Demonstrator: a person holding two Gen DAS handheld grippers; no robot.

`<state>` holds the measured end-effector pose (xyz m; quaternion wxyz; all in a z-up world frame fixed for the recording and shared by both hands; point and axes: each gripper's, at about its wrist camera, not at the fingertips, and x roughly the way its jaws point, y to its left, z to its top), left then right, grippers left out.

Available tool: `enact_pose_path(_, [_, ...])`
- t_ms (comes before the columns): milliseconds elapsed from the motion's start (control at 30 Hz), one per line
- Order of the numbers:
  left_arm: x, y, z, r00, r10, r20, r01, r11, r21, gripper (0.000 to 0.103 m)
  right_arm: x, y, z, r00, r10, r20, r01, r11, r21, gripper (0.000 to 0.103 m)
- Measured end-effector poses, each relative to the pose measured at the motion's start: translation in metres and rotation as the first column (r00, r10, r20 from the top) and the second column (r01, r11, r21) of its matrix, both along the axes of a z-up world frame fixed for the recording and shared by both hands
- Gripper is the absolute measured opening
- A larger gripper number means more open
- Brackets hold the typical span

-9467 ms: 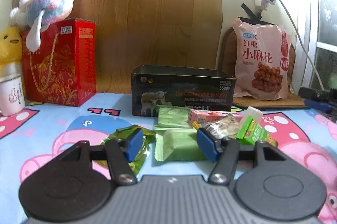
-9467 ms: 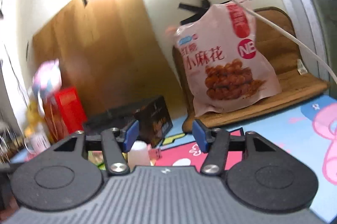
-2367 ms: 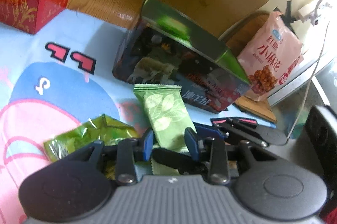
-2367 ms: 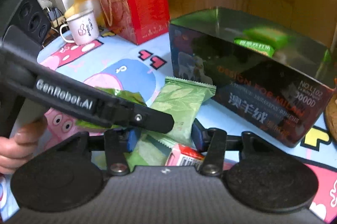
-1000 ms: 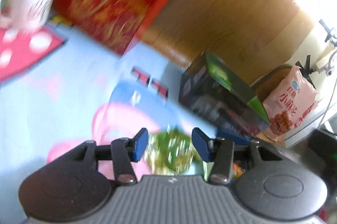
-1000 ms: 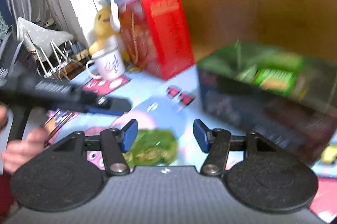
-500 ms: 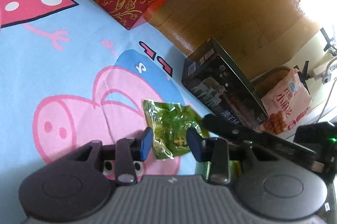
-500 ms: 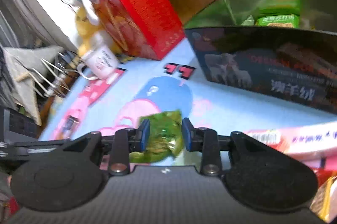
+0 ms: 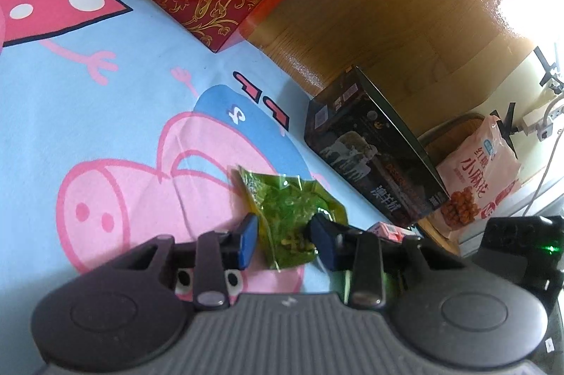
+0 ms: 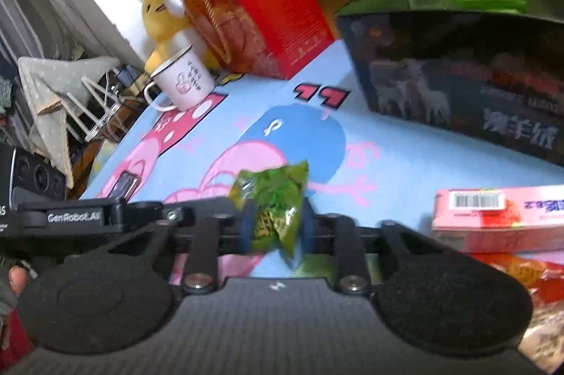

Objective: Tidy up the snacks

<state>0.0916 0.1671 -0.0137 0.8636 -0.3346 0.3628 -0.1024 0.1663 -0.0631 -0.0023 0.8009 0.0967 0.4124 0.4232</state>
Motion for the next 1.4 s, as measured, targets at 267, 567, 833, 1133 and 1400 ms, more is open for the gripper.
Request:
enact_pose_path(267, [-0.009, 0.01, 0.006, 0.999, -0.011, 0.051, 0.016, 0.995, -0.095, 0.062, 0.006, -0.029, 0.002, 0.992, -0.074, -0.101, 0.088, 0.985, 0.146, 0.022])
enact_pose_path(567, [0.009, -0.02, 0.026, 0.987, -0.132, 0.092, 0.146, 0.975, -0.169, 0.034, 0.013, -0.063, 0.012, 0.968, -0.09, -0.233, 0.166, 0.929, 0.331, 0.022])
enact_pose_path(833, [0.068, -0.08, 0.075, 0.961, -0.239, 0.141, 0.245, 0.969, -0.025, 0.031, 0.038, -0.109, 0.054, 0.968, -0.224, -0.111, 0.249, 0.903, 0.35, 0.022])
enact_pose_path(1133, [0.133, -0.143, 0.079, 0.956, -0.275, 0.1, 0.26, 0.956, 0.137, 0.038, 0.08, -0.141, 0.056, 0.922, -0.387, 0.028, 0.373, 0.903, 0.213, 0.024])
enact_pose_path(1400, [0.106, -0.132, 0.078, 0.947, -0.282, 0.153, 0.253, 0.95, 0.184, 0.047, 0.056, -0.155, 0.053, 0.843, -0.452, 0.292, 0.441, 0.891, 0.109, 0.044])
